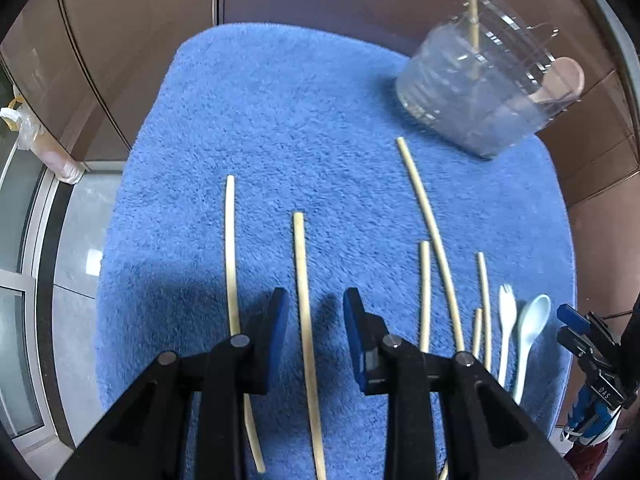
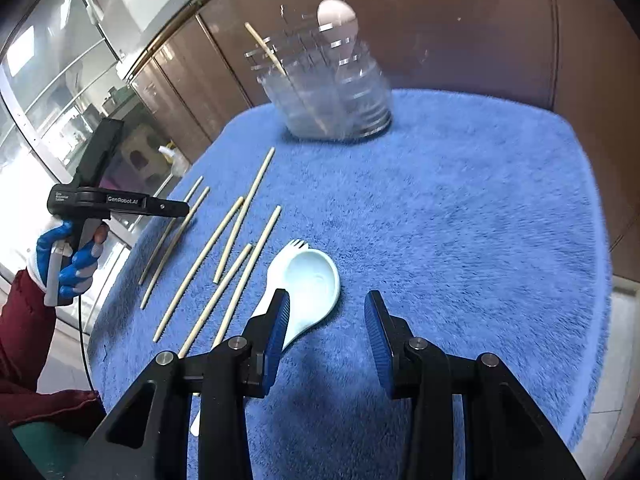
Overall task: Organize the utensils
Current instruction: 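Grasp another chopstick with the left tool while the right tool grasps a white spoon, then carry chopstick and spoon over the holder and release them inside, then withdraw both open tools back over the towel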
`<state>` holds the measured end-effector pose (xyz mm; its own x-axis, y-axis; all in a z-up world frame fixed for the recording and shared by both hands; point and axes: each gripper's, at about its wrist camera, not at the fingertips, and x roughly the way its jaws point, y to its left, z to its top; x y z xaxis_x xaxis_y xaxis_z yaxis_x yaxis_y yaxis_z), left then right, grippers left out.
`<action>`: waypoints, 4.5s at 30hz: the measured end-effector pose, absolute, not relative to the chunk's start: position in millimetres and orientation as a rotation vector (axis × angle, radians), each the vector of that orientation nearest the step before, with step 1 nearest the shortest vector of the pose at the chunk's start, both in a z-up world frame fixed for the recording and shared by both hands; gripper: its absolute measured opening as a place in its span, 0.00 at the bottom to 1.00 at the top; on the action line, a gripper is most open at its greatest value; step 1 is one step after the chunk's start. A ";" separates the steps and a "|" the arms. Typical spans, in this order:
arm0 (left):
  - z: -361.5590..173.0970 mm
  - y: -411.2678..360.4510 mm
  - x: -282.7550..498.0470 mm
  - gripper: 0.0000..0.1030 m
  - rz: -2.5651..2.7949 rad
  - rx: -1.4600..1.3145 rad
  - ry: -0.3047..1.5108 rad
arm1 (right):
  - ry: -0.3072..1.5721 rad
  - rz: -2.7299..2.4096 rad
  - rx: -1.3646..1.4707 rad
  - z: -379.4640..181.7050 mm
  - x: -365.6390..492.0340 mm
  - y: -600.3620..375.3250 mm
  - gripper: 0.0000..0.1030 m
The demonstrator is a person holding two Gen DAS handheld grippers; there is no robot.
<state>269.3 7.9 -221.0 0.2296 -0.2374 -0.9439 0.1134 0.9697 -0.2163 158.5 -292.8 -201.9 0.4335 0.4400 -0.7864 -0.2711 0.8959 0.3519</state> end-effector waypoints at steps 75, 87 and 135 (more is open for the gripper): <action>-64.3 -81.4 382.0 0.05 -0.144 -0.372 0.246 | 0.210 -0.049 -0.219 -74.7 301.4 -211.5 0.07; -78.5 -73.5 359.0 0.20 -0.151 -0.306 0.227 | 0.231 -0.023 -0.205 -103.9 293.0 -210.7 0.44; -88.1 9.8 129.2 0.34 -0.245 -0.001 0.808 | 0.665 0.153 -0.001 -92.9 80.0 -240.9 0.46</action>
<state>129.2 9.8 -88.1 0.6643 -0.2174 -0.7152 0.2170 0.9716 -0.0938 80.0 -240.9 -92.9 0.7759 0.1408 -0.6149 -0.1415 0.9888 0.0478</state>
